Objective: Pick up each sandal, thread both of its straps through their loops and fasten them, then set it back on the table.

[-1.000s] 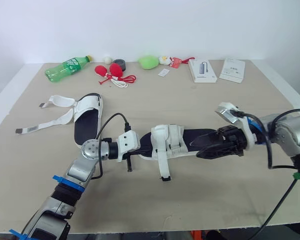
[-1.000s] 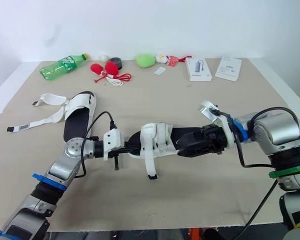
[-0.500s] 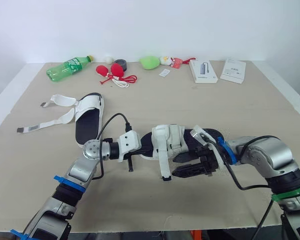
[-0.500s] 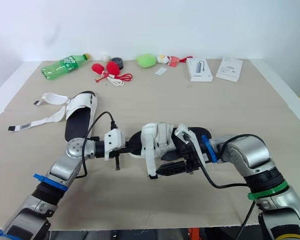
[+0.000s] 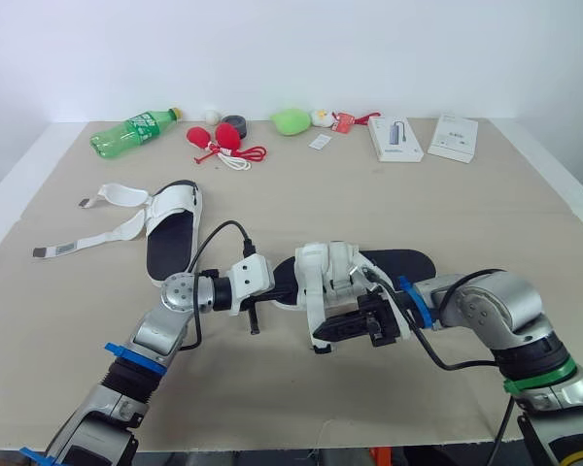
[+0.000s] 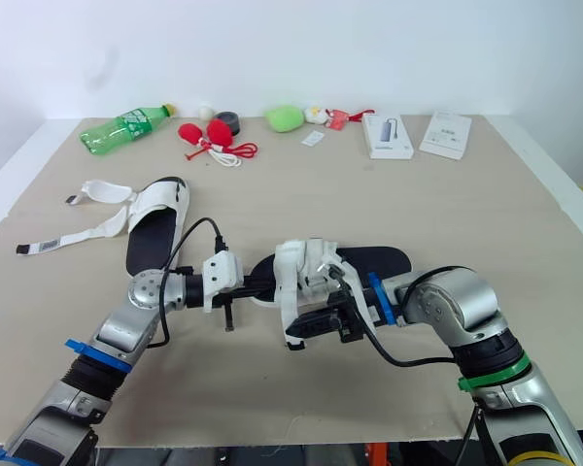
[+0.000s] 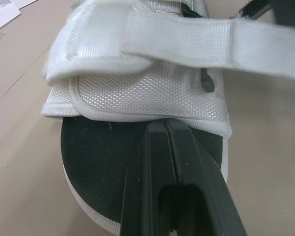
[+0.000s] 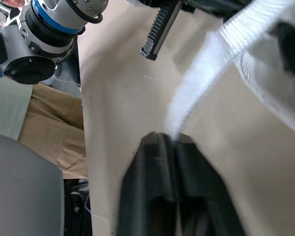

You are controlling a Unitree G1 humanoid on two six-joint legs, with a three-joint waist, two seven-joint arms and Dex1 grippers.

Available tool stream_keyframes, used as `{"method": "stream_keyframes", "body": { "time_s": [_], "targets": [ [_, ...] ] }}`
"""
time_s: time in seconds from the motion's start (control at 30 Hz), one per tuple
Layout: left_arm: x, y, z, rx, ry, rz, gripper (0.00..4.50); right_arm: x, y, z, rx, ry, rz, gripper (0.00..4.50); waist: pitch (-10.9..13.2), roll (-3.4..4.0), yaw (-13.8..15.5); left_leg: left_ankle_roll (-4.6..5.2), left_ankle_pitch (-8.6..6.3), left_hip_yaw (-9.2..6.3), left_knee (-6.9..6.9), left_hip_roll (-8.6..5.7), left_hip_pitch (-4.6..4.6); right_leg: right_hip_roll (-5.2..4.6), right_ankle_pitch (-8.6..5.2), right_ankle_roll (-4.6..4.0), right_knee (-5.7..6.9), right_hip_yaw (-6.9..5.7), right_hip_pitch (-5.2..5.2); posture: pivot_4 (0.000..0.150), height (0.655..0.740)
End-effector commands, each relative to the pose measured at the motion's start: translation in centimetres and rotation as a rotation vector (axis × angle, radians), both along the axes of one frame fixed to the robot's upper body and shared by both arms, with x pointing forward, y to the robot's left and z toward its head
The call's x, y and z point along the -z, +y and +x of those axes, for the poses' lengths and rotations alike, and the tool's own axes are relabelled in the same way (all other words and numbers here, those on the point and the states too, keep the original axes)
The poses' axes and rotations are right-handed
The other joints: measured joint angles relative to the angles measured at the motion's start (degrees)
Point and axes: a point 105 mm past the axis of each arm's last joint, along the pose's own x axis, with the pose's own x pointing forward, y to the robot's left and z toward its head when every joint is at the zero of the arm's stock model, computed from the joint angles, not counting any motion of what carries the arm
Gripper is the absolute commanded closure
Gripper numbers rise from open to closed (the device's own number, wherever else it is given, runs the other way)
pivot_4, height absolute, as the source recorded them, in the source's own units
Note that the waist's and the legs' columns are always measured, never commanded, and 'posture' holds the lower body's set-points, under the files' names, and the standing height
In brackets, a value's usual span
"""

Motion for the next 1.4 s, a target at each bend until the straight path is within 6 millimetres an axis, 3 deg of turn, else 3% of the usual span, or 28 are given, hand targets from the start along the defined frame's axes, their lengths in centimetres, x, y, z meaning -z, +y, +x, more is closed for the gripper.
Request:
{"method": "stream_keyframes", "body": {
  "time_s": [0.03,0.17,0.27,0.33,0.47,0.67,1.07,1.4],
  "targets": [
    [1.2,-0.2,-0.5,0.013,0.031,0.04,4.5,-3.0,0.3,-0.2,-0.029,-0.028,0.068,4.44,0.0,0.0,0.0,0.0,0.0,0.0,0.0,0.0,0.0,0.0,-0.01,-0.02,0.0,0.0,0.0,0.15,0.74],
    [1.2,-0.2,-0.5,0.011,0.031,0.039,4.5,-7.2,1.1,1.1,-0.037,-0.05,0.153,4.44,0.0,0.0,-0.05,0.01,0.0,0.0,0.01,0.0,0.01,0.0,0.03,-0.08,0.0,0.02,-0.01,0.15,0.74],
    [1.3,-0.4,-0.4,0.012,0.031,0.038,4.5,-10.0,1.9,3.5,0.005,-0.091,0.187,4.44,0.01,-0.01,-0.06,0.01,0.01,0.0,0.02,0.0,0.03,0.01,0.05,-0.12,-0.01,0.02,0.01,0.15,0.74],
    [1.3,-0.6,-0.3,0.012,0.029,0.035,4.5,-8.8,2.1,5.1,0.048,-0.157,0.102,4.44,-0.01,-0.03,-0.01,0.01,0.0,0.0,0.02,0.0,0.02,0.01,0.06,-0.13,-0.03,0.02,-0.03,0.15,0.74],
    [1.3,-0.8,-0.4,0.013,0.028,0.03,4.5,-7.3,2.2,6.5,0.077,-0.163,0.033,4.44,-0.04,-0.08,0.34,-0.02,-0.02,0.0,-0.03,0.01,-0.04,0.01,-0.04,-0.1,-0.12,-0.02,-0.02,0.15,0.74],
    [1.5,-0.7,-0.6,0.008,0.032,0.03,4.5,-6.3,1.5,6.9,0.072,-0.11,-0.026,4.44,-0.04,-0.08,0.34,-0.03,-0.02,-0.01,-0.02,0.01,-0.18,-0.01,0.13,0.14,-0.14,-0.03,-0.12,0.15,0.74],
    [1.7,-0.9,-0.6,0.008,0.032,0.036,4.5,-7.3,1.1,6.1,0.117,0.103,-0.011,4.44,-0.04,-0.08,0.34,-0.03,-0.02,-0.01,-0.02,0.01,-0.18,-0.01,0.05,-0.02,-0.14,-0.03,-0.12,0.15,0.74],
    [1.9,-1.0,-0.7,0.011,0.031,0.044,4.5,-5.8,-0.1,7.2,0.225,0.163,-0.054,4.44,-0.04,-0.08,0.35,-0.03,-0.02,-0.01,-0.02,0.0,-0.18,-0.01,0.04,-0.04,-0.14,-0.03,-0.11,0.15,0.74]
  ]
}}
